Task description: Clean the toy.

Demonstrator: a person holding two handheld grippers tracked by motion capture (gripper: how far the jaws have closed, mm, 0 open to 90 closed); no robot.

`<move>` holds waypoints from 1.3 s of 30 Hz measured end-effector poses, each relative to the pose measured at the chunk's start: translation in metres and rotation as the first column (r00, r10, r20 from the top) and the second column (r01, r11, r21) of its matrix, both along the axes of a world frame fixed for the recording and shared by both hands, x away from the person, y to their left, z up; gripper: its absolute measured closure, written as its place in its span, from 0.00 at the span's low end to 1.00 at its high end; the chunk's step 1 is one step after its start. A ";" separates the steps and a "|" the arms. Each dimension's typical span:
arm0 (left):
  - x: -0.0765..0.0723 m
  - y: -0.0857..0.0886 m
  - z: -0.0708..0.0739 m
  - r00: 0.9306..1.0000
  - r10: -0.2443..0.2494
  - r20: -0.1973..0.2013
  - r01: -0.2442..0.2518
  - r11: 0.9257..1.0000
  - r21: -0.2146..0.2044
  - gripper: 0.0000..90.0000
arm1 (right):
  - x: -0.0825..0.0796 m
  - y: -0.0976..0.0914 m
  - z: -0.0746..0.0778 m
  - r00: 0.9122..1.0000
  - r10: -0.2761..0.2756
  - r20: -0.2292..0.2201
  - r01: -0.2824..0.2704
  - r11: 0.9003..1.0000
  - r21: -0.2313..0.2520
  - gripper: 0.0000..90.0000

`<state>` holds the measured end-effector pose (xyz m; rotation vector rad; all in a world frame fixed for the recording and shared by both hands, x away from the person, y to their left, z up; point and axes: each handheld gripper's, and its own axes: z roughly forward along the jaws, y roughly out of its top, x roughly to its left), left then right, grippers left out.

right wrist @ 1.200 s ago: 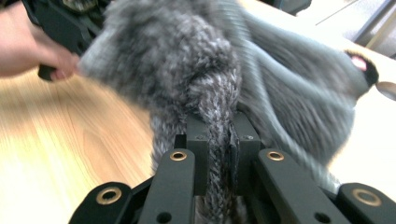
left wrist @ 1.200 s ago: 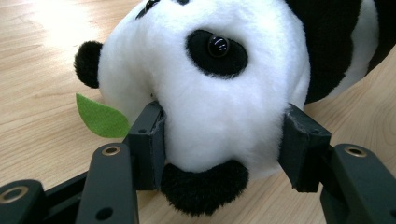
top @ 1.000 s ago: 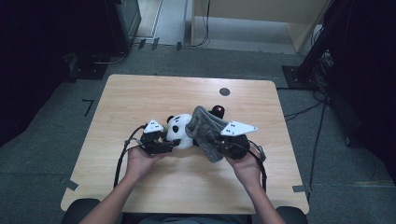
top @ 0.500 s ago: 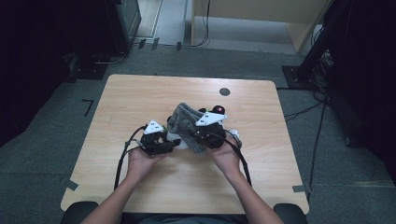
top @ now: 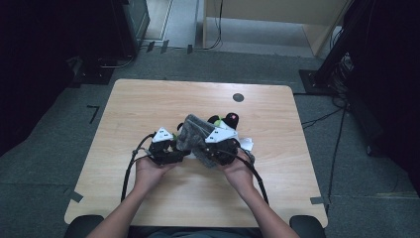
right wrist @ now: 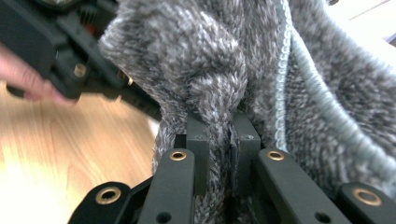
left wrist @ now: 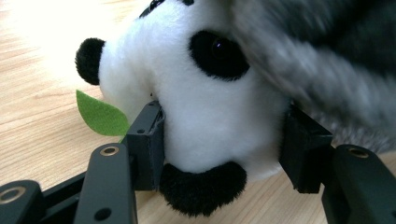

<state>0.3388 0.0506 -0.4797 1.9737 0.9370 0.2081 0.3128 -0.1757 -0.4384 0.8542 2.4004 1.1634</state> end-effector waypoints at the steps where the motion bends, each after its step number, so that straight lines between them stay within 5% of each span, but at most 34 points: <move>1: 0.000 0.000 0.000 1.000 -0.001 -0.001 0.001 1.000 0.001 0.45 | -0.002 0.000 -0.003 1.000 0.004 0.001 -0.004 1.000 -0.001 0.92; 11: 0.003 0.001 0.002 1.000 -0.004 -0.020 0.004 1.000 -0.005 0.45 | -0.014 -0.006 -0.025 1.000 0.018 -0.005 -0.018 1.000 -0.023 0.92; 24: 0.007 0.003 0.003 0.999 -0.018 -0.031 0.018 1.000 -0.008 0.46 | -0.022 -0.016 -0.047 0.995 0.006 -0.101 -0.015 0.996 -0.084 0.92; 30: 0.007 0.002 0.004 1.000 -0.022 -0.019 0.022 1.000 0.004 0.47 | -0.026 -0.033 -0.044 0.991 -0.010 -0.136 -0.003 0.996 -0.090 0.92; 39: 0.005 0.000 0.004 1.000 -0.022 0.000 0.022 1.000 0.021 0.49 | -0.032 -0.059 -0.030 0.991 -0.040 -0.125 0.028 0.995 -0.092 0.91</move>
